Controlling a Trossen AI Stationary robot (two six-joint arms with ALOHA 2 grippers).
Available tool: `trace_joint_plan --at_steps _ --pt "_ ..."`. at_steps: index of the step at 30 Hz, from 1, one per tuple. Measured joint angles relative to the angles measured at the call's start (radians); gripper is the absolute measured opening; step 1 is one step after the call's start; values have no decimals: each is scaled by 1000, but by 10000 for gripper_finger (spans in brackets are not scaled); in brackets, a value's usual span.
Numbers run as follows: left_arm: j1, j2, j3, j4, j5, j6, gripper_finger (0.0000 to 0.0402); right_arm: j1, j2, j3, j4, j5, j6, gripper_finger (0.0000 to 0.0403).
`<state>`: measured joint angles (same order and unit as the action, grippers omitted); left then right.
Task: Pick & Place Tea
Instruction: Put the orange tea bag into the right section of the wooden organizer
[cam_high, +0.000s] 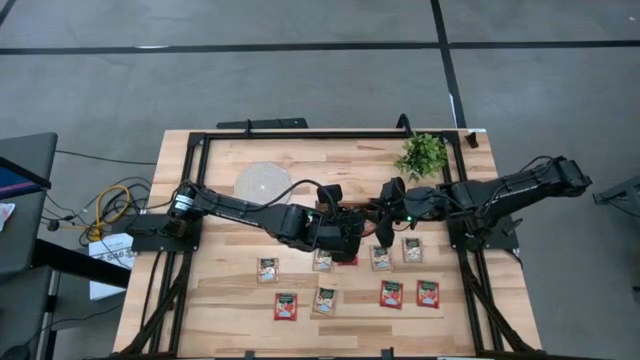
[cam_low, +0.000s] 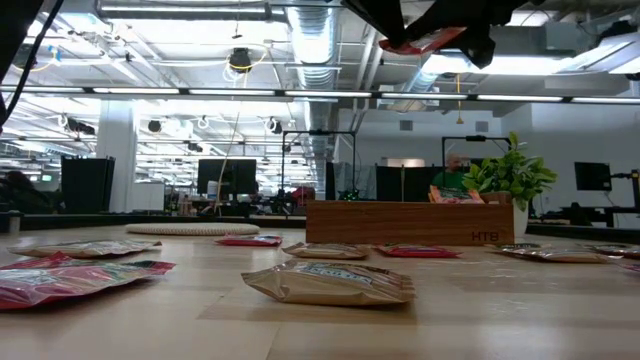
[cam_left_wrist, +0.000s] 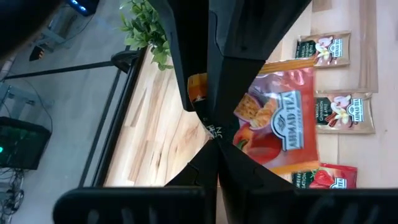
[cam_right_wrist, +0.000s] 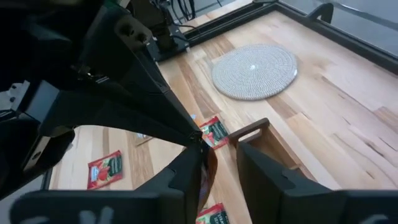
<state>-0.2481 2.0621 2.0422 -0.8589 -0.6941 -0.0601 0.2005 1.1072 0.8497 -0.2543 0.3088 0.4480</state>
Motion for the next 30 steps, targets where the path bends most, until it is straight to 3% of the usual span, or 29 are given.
trace_joint_plan --at_steps 10,30 --pt "0 0 0 1 23 -1 0 0 0 0 -14 -16 -25 6" --pt "0 0 0 1 -19 -8 0 2 0 0 -40 44 -29 0"
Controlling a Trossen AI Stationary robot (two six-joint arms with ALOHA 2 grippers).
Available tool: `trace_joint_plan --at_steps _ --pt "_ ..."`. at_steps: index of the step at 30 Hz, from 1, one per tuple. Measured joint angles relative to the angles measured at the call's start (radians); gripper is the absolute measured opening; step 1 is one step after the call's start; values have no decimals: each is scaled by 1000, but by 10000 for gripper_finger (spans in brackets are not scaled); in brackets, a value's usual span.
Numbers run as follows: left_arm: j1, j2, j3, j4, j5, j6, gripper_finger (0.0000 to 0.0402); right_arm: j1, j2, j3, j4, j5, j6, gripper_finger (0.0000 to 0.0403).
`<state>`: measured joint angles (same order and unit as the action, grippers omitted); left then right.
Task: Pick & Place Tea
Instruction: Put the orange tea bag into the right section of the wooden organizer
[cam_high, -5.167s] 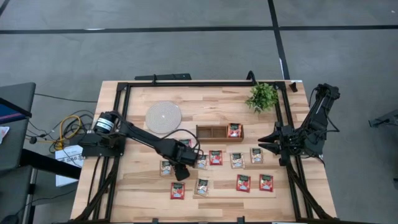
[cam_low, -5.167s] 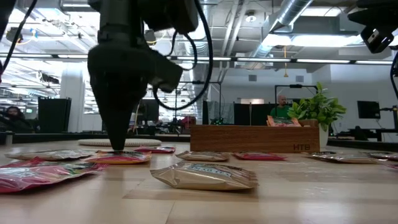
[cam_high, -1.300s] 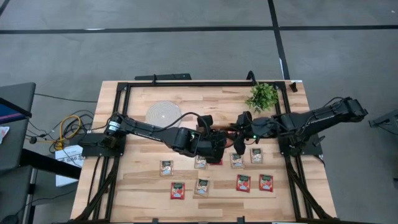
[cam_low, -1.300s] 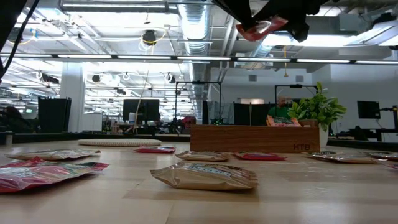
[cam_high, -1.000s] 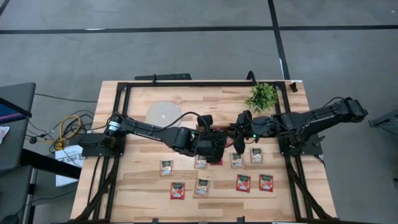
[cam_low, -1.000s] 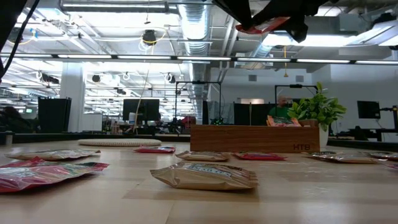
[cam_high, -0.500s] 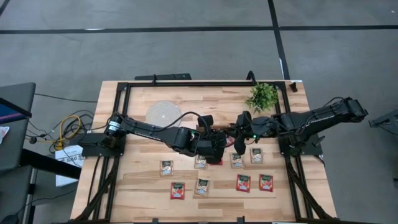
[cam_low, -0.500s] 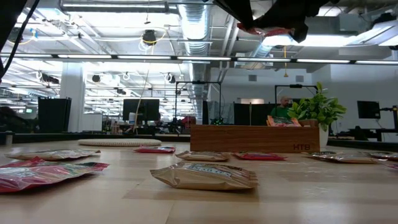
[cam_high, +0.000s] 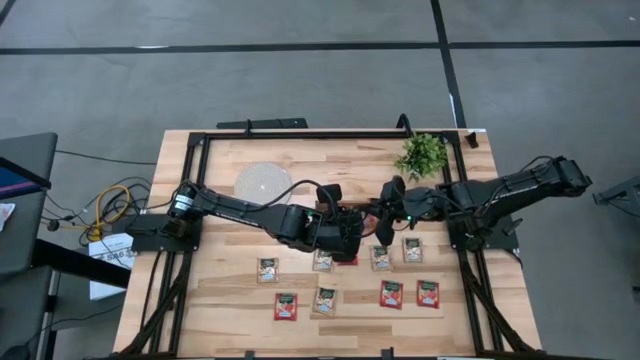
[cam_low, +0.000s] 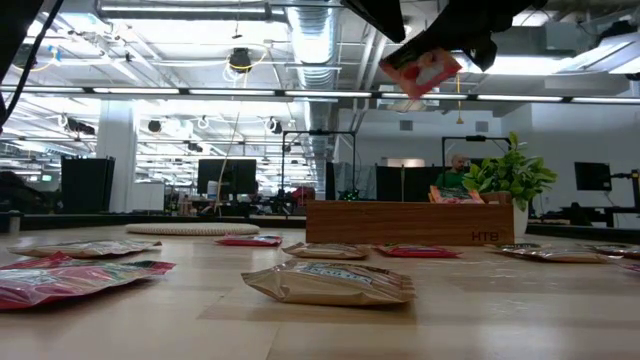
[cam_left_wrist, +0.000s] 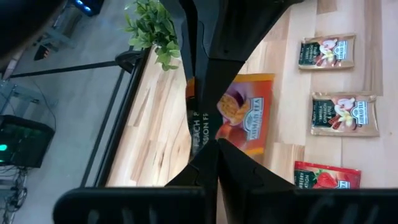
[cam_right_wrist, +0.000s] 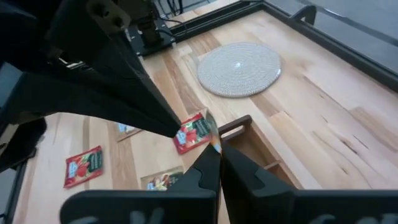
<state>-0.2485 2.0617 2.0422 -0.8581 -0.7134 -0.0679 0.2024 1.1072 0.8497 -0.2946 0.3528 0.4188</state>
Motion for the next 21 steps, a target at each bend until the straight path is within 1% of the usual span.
trace_joint_plan --at_steps 4,7,10,12,14,18,21 --pt "0 0 0 -4 -6 0 0 9 0 -2 -42 44 40 0" --pt "0 0 0 -37 -47 -4 0 35 0 -7 -79 106 82 0" --pt "0 0 1 -133 -113 -12 0 71 0 -23 -122 184 143 0" --pt "0 0 1 -220 -135 -28 0 102 0 -45 -138 237 199 0" --pt "5 0 1 -306 -136 -92 0 133 -1 -84 -139 299 264 0" --pt "26 0 1 -481 -116 -303 0 182 0 -168 -116 421 394 0" --pt "38 -3 -20 -558 -116 -420 0 203 0 -219 -111 506 481 0"
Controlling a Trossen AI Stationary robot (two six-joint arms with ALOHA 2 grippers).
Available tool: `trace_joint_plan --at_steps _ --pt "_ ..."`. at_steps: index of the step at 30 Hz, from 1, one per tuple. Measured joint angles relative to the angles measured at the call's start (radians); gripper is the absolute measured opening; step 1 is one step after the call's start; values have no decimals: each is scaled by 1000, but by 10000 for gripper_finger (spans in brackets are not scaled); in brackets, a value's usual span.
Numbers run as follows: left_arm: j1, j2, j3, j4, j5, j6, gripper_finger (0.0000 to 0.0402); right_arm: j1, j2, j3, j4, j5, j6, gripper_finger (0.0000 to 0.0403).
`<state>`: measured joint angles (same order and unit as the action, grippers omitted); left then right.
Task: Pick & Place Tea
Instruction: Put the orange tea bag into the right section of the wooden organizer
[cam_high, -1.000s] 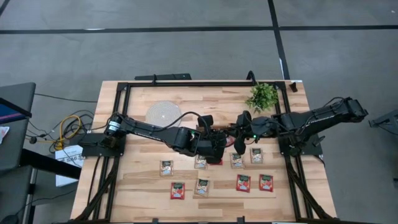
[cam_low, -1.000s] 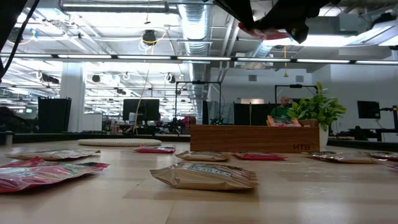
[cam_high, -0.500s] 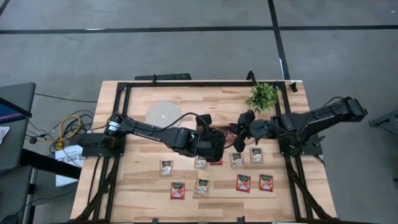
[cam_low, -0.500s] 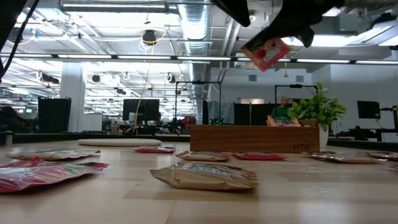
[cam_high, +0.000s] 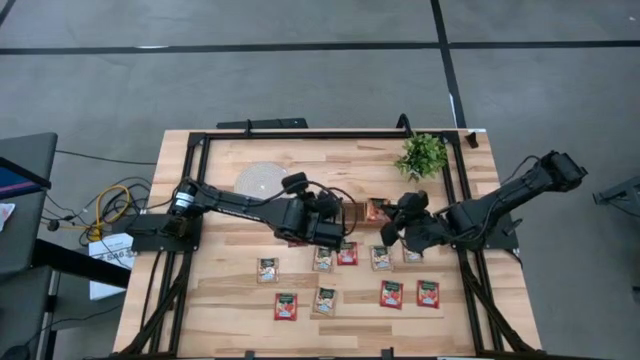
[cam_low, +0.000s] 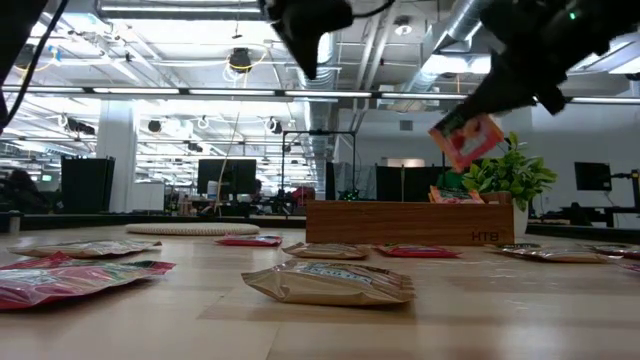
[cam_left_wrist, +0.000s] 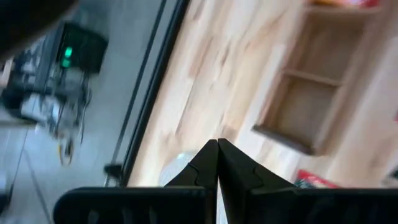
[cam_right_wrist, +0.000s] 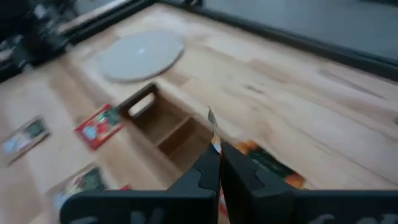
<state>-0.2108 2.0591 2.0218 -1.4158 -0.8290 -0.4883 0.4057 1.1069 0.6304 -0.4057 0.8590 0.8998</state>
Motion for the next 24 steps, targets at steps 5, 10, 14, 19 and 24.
trace_joint_plan --at_steps 5,10,14,19,24 --pt "1 -1 -74 -7 -13 -60 0 12 0 -61 29 85 77 0" --pt "0 0 -185 5 5 -67 0 -7 0 -126 144 82 77 0" --pt "-1 -6 -276 18 38 -71 0 -38 0 -166 176 83 79 0" --pt "-8 -87 -405 130 61 -74 0 -79 9 -175 233 72 27 0" --pt "-8 -273 -571 322 119 -75 0 -126 11 -175 285 -11 -87 0"
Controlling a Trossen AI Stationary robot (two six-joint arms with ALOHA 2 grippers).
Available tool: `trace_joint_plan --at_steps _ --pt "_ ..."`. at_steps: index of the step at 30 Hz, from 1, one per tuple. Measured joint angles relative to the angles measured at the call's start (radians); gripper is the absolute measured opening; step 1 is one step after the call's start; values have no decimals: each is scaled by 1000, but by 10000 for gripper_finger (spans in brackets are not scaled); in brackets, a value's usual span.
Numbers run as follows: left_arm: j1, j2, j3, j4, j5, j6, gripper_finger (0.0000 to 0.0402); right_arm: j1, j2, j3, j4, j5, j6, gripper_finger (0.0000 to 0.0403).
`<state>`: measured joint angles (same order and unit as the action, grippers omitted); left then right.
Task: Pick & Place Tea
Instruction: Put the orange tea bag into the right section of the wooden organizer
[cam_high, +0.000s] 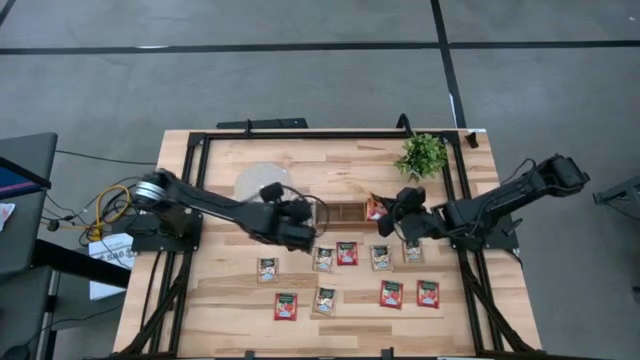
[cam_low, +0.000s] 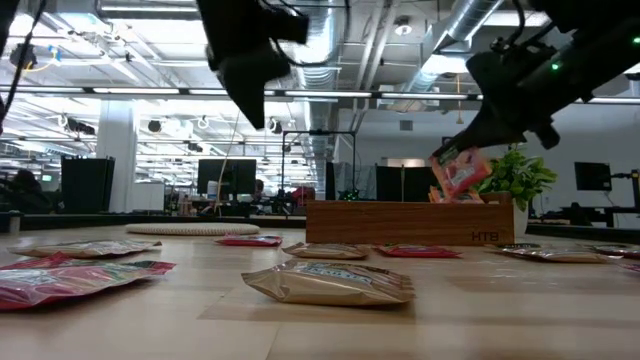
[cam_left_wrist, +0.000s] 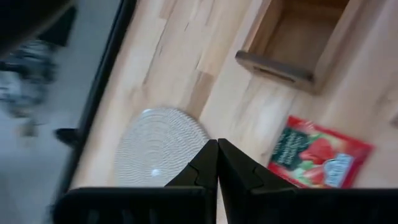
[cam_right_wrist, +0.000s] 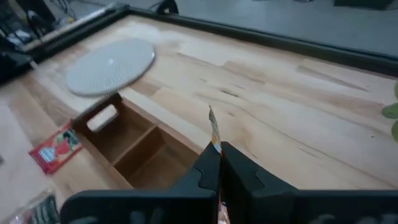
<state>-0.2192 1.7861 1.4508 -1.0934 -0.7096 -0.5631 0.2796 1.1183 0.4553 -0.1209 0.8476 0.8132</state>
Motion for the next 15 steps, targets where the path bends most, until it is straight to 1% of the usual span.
trace_joint_plan --at_steps 9,12,15 --pt "-15 -415 -350 342 69 -49 0 -60 0 -5 1 -46 -36 0" --pt "-27 -537 -439 413 73 -67 0 -62 0 -27 23 -58 -36 0" --pt "-39 -637 -498 436 74 -100 0 -68 0 -67 95 -89 -35 0"
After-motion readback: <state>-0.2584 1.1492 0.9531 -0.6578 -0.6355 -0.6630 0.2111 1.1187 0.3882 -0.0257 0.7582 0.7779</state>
